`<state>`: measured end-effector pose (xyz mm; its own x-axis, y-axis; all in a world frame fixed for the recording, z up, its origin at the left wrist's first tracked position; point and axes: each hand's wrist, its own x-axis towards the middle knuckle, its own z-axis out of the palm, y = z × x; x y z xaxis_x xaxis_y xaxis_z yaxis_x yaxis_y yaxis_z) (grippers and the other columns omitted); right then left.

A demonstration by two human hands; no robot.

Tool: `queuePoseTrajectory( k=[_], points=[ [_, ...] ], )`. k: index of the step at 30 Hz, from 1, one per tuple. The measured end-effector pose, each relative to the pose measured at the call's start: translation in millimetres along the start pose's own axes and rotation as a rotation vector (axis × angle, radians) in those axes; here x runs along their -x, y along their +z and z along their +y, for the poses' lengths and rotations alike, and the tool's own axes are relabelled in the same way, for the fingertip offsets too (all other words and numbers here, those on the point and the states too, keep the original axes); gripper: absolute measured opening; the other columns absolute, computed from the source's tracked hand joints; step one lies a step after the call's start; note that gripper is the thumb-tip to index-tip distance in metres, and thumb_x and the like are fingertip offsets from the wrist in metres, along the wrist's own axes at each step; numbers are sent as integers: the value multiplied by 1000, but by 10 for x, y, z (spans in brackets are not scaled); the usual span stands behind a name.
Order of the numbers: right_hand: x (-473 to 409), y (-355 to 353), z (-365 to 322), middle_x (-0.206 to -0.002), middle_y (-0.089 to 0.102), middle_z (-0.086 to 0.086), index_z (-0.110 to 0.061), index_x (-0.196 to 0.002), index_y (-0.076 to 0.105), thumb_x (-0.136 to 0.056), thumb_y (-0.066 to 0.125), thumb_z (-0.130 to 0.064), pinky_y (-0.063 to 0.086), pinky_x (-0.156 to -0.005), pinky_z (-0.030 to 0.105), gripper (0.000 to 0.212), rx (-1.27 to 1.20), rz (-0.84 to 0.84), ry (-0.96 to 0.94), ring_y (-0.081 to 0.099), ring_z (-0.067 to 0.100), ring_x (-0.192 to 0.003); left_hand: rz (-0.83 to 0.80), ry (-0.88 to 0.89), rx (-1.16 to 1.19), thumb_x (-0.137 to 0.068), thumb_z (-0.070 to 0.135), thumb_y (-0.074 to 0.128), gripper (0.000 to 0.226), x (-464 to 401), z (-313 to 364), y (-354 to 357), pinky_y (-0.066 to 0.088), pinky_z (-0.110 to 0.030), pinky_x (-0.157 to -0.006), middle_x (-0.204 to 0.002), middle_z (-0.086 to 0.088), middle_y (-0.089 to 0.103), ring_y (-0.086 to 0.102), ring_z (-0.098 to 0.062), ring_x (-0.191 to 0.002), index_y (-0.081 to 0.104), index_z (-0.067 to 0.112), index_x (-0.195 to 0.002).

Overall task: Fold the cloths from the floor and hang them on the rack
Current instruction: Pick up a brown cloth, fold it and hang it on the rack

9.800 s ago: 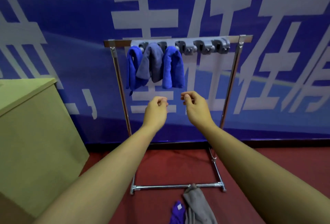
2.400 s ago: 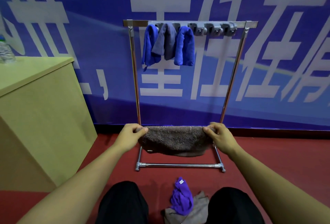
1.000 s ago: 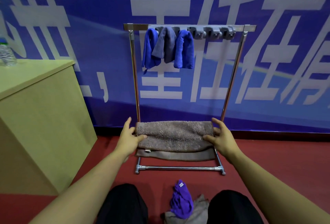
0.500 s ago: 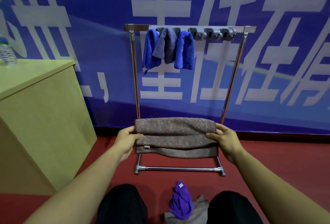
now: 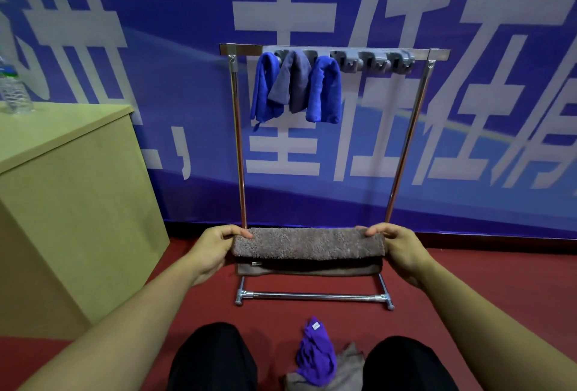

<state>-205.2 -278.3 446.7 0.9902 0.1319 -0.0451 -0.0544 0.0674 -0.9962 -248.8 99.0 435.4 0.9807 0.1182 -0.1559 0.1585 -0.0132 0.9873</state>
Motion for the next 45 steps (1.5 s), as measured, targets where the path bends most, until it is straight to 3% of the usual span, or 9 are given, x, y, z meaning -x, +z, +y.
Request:
queuePoseTrajectory(
  k=[7, 12, 16, 19, 31, 34, 38, 42, 45],
  points=[
    [-1, 31, 13, -90, 73, 19, -1, -89, 68, -95, 50, 11, 58, -75, 36, 22, 178, -78, 15, 68, 25, -77, -6, 94, -359, -101, -3, 46, 45, -60, -82, -175, 39, -33, -76, -93, -9, 74, 51, -24, -83, 81, 23, -90],
    [1, 103, -17, -92, 72, 16, -5, -90, 74, -91, 37, 8, 57, -73, 35, 39, 133, -20, 123, 69, 24, -77, 2, 58, -208, -89, -14, 40, 47, 50, 85, -17, 54, -35, -91, -100, -9, 78, 71, -29, -98, 82, 8, -91],
    [11, 72, 3, -94, 74, 10, -6, -89, 78, -93, 61, -18, 54, -83, 38, 21, 155, -17, 98, 68, 20, -90, -19, 21, -94, -92, 5, 56, 27, 27, 106, -30, 47, -42, -97, -100, -18, 76, 69, -26, -95, 82, 9, -89],
    [31, 78, 15, -89, 74, 15, -3, -85, 76, -85, 76, -20, 55, -81, 37, 17, 243, -22, -25, 67, 22, -86, -9, 130, -240, -90, 25, 74, 14, 11, 81, -12, 50, -35, -103, -99, -1, 79, 72, -15, -103, 83, 15, -92],
    [-87, 203, -206, -91, 72, 10, -11, -93, 67, -71, 87, -9, 60, -81, 37, 30, 267, 130, -195, 68, 18, -82, 247, 317, -262, -75, 17, 87, 17, -87, 286, 250, 53, -29, -85, -90, 4, 75, 69, -10, -89, 75, 20, -87],
    [-73, 166, -312, -95, 72, 8, -23, -110, 67, -76, 85, -10, 61, -77, 31, 42, 307, 86, -176, 73, 19, -84, 212, 326, -367, -76, 17, 86, 38, -150, 349, 257, 57, -35, -80, -98, -2, 70, 69, -19, -88, 62, 28, -103],
    [-93, 172, -468, -88, 77, -2, -20, -94, 77, -81, 79, -9, 59, -81, 28, 18, 509, 26, -224, 74, 11, -87, 62, 288, -685, -83, 15, 73, 45, -209, 459, 344, 56, -34, -67, -99, -3, 66, 65, -18, -68, 59, 35, -121],
    [-167, 208, -637, -82, 76, -8, -26, -82, 75, -81, 76, -8, 55, -79, 26, 19, 542, 106, -321, 71, 4, -80, -7, 299, -845, -81, 14, 65, 22, -212, 626, 511, 56, -35, -82, -102, 6, 67, 67, -18, -91, 68, 35, -87],
    [-261, 229, -777, -84, 76, -9, -26, -84, 74, -82, 73, -12, 58, -81, 32, 14, 550, 128, -341, 72, 8, -83, -1, 280, -928, -81, 10, 62, 20, -197, 751, 643, 53, -38, -65, -96, 0, 64, 63, -20, -77, 54, 26, -89]
  ],
)
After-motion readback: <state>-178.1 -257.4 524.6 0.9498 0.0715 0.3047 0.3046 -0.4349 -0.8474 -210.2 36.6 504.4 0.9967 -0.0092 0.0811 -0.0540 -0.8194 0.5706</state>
